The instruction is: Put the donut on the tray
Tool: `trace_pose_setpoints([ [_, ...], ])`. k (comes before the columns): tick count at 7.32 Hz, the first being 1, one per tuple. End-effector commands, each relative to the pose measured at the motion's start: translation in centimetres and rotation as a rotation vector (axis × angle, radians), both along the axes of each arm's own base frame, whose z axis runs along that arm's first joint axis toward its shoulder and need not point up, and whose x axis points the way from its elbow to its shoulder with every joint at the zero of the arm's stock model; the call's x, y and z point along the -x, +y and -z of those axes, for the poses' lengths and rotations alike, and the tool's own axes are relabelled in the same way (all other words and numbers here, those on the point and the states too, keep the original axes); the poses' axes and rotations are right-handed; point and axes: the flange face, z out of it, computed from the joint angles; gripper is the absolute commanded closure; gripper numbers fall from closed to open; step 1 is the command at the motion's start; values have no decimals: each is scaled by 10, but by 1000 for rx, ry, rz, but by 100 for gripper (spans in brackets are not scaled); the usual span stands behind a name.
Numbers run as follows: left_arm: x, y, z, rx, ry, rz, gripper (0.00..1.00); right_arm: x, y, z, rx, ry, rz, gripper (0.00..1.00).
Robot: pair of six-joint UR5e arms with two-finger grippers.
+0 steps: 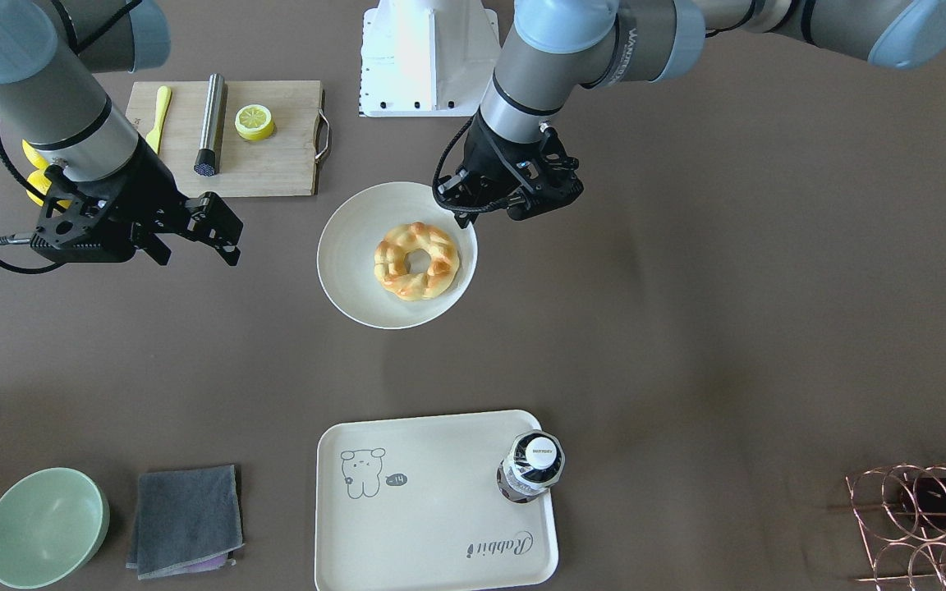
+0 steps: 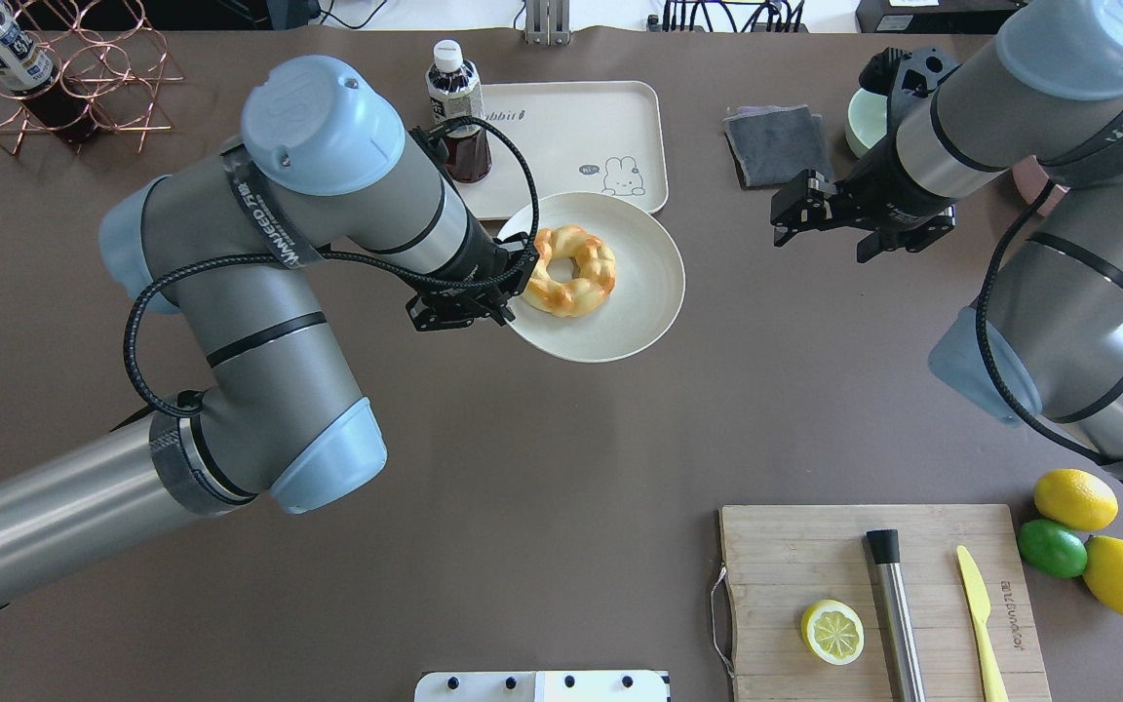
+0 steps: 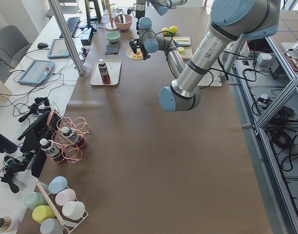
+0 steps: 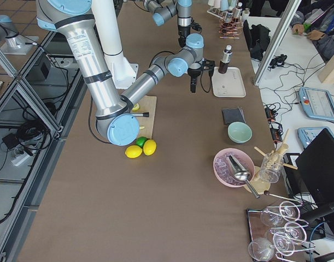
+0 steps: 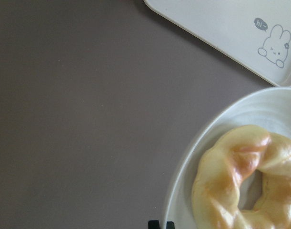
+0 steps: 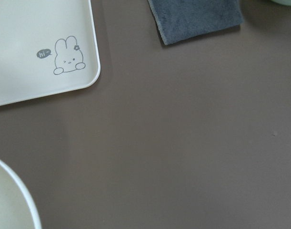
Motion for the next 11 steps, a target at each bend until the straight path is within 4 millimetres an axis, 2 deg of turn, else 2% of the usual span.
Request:
trace_pose_setpoints([
  [1,-15,1,26,22,21,30,100,25,15,24,19,-36,17,11],
  [3,-24,10,29,-4,71,61,100,28,23,35,34,-58,13,13],
  [6,-25,11,27,13,87,75,100,41,30,44,26,-69,36,16],
  [8,-23,11,32,-3,117,77,100,45,31,44,39,-73,32,28],
  [10,-22,11,33,-1,125,79,100,44,32,44,38,-74,32,29],
  [11,-23,12,33,4,126,80,100,43,32,44,38,-74,30,36],
])
